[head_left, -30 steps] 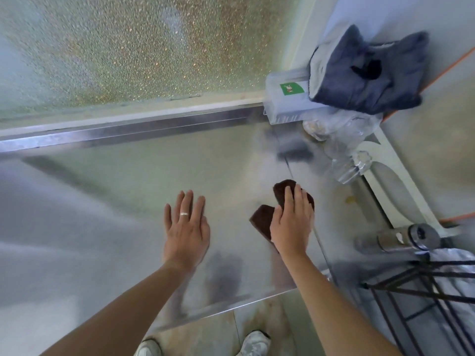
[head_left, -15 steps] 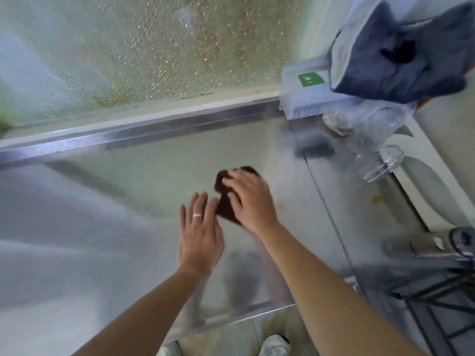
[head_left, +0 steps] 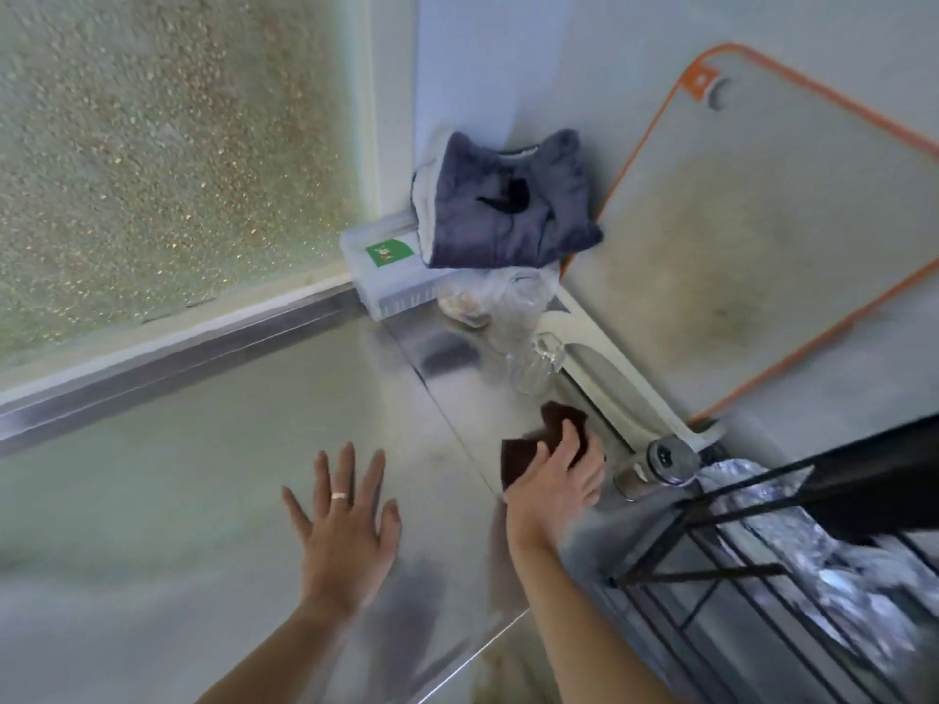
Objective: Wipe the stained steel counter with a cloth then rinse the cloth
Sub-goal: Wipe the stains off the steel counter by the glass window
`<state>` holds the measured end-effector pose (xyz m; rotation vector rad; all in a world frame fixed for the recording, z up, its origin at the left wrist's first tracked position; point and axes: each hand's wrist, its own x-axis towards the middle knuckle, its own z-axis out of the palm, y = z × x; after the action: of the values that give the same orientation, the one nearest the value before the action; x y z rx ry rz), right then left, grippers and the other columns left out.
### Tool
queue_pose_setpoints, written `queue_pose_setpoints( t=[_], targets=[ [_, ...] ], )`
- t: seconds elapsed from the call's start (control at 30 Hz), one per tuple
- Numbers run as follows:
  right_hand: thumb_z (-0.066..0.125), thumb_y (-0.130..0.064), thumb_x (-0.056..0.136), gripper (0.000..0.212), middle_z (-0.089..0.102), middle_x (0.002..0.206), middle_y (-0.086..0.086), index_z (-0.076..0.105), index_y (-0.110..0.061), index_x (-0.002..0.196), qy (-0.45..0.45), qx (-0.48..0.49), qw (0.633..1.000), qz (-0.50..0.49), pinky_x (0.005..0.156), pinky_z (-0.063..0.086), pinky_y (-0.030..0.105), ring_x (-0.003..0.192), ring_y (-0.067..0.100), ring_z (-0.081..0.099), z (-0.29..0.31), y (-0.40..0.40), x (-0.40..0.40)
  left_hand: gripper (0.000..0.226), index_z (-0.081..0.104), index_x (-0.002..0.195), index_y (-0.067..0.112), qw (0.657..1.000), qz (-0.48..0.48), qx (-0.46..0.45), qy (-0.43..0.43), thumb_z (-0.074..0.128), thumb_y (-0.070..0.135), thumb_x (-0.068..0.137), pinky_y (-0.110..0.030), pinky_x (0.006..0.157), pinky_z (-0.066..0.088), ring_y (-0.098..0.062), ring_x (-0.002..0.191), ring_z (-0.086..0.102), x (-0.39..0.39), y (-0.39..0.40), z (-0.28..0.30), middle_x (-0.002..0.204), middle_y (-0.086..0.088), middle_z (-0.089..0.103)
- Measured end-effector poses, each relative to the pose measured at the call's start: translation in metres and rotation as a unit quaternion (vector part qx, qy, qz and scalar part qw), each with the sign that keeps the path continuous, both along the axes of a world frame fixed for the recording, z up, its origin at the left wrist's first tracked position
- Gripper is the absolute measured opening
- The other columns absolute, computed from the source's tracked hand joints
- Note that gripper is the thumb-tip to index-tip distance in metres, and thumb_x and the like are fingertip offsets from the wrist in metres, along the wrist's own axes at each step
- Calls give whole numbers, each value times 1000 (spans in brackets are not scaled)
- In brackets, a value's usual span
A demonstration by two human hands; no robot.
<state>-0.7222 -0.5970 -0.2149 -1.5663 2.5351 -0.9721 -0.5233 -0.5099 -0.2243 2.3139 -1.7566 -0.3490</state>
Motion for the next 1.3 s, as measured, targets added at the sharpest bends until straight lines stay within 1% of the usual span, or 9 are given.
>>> queue_pose_setpoints(
  t=[0.1,0.23,0.33,0.53,0.73,0.93,1.07,1.13,1.3],
  targets=[
    [58,-15,99,40,47,148,21,56,-7,138,-56,53,993,-92,103,38,53,132,43,47,-8,-29,-7,66,33,157,34,999,4,11,-40,33,52,94,-71,119,5,-35,158,5,-5,-10,-11,168,-6,23],
    [52,-29,99,52,48,154,18,51,-3,144,-22,103,991,-80,119,30,51,143,36,43,-11,-47,-6,69,30,158,33,999,10,16,-49,36,52,92,-69,120,4,-35,158,2,-5,-9,-13,169,-6,20],
    [57,-25,99,49,49,155,12,55,-6,144,3,101,995,13,122,31,48,145,30,44,-9,-40,-6,70,33,158,31,999,11,22,-45,36,51,91,-70,120,7,-37,157,4,-8,-11,-7,168,-9,22],
    [53,-18,97,33,63,140,-4,71,-20,124,15,42,969,242,104,49,44,130,20,59,-17,2,-5,70,37,156,26,999,8,26,-48,37,50,91,-70,119,10,-40,156,8,-8,-12,-2,167,-13,25],
    [53,-20,101,46,46,159,3,54,-18,147,9,105,992,69,122,31,45,148,24,40,-12,-24,12,70,33,158,28,998,1,26,-54,38,50,92,-68,121,8,-39,157,4,-7,-13,-7,168,-12,22],
    [38,-34,101,48,46,158,-2,52,-26,147,72,88,930,350,122,34,40,148,17,38,-15,4,31,68,29,159,29,998,-3,19,-57,33,51,95,-68,121,8,-38,157,2,-5,-12,-7,169,-12,19],
    [54,-20,93,52,49,155,8,55,-16,145,-1,106,993,54,118,37,50,144,29,43,-15,-15,4,68,31,158,29,998,-3,9,-64,38,50,93,-67,121,8,-39,157,5,-4,-12,-14,168,-12,21],
    [58,-14,91,57,45,159,5,52,-19,148,-20,120,992,22,119,37,50,147,26,40,-11,-18,23,68,31,158,30,998,-2,7,-61,39,49,93,-67,121,7,-39,157,4,-4,-13,-16,168,-12,21],
    [52,-23,100,47,43,160,-6,51,-29,147,48,107,935,335,123,33,39,152,13,33,-15,7,55,67,20,161,32,997,-4,16,-71,32,52,98,-68,121,10,-35,158,-6,-3,-12,-15,170,-10,13]
  ],
)
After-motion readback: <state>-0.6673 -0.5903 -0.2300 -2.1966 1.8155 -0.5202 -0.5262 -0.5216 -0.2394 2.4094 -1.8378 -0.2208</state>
